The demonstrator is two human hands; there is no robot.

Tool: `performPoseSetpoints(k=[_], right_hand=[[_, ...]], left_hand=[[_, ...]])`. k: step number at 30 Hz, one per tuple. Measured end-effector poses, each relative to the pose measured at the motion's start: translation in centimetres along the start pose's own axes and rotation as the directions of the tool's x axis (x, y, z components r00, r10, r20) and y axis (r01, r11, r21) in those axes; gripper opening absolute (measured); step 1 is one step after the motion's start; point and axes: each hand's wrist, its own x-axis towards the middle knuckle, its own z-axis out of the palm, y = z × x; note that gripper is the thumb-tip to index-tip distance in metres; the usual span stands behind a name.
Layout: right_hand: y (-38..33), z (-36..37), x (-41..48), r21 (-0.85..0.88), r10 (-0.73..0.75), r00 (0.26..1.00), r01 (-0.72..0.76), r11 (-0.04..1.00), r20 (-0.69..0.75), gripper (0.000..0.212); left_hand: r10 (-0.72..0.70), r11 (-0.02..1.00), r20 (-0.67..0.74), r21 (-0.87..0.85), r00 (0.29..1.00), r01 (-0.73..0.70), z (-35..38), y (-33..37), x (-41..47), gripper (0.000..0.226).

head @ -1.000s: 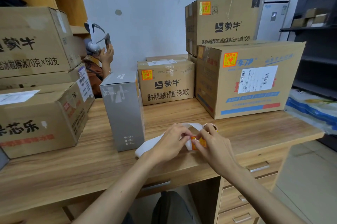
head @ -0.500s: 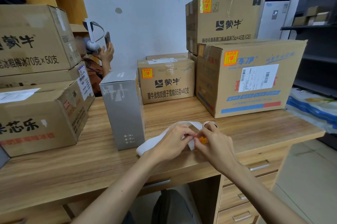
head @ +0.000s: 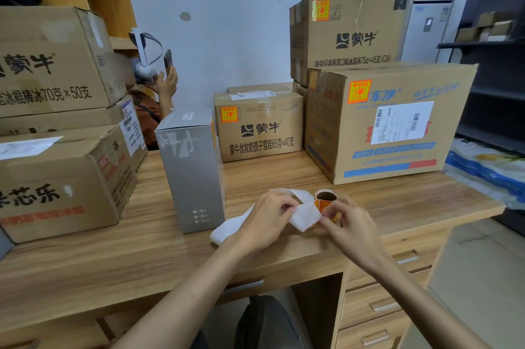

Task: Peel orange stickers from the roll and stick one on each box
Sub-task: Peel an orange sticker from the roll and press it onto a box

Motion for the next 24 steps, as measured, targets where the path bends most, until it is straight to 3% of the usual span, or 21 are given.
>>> performPoseSetpoints(k=[19, 24], right_hand=[[-0.6, -4.1, -0.9, 0.242, 0.012, 0.982, 0.035, 0.970, -0.189, 0.022], [-2.1, -3.9, -0.2, 0.177, -0.065, 0.968, 0.110, 0.978, -0.241, 0.022]], left_hand=[[-0.068, 0.997, 0.005, 0.043, 0.998, 0.068, 0.1, -0.5, 0.0, 0.022], [-0.078, 0.997, -0.056, 0.020, 0.995, 0.079, -1.1, 0.4, 0.0, 0.025]])
